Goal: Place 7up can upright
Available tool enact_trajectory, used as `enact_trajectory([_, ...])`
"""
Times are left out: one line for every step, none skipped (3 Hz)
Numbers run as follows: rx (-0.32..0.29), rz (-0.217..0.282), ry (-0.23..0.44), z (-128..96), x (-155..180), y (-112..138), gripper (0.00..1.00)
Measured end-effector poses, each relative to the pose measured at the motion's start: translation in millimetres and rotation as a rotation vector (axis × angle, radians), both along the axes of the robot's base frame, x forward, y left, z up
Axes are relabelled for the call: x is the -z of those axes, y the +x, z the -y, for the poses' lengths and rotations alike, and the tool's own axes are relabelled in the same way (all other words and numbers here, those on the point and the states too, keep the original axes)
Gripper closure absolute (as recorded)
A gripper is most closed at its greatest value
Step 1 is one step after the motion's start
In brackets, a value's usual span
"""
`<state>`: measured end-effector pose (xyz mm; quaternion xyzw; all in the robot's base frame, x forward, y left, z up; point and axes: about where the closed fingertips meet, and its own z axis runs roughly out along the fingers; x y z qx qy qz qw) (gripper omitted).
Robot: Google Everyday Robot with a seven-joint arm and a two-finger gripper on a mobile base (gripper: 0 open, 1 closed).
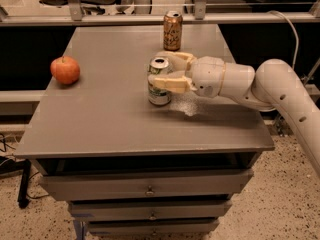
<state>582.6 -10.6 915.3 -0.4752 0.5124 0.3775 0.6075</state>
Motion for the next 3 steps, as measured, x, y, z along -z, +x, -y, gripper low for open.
enact_trajectory([0.008, -0.005, -0.005, 4.4, -0.7, 0.7, 0.0])
enact_trajectory([0.029, 0.0, -0.024, 20.6, -8.3, -1.3, 0.0])
enact_trajectory([0.082, 0.031, -0.06, 60.2, -31.0, -12.6, 0.0])
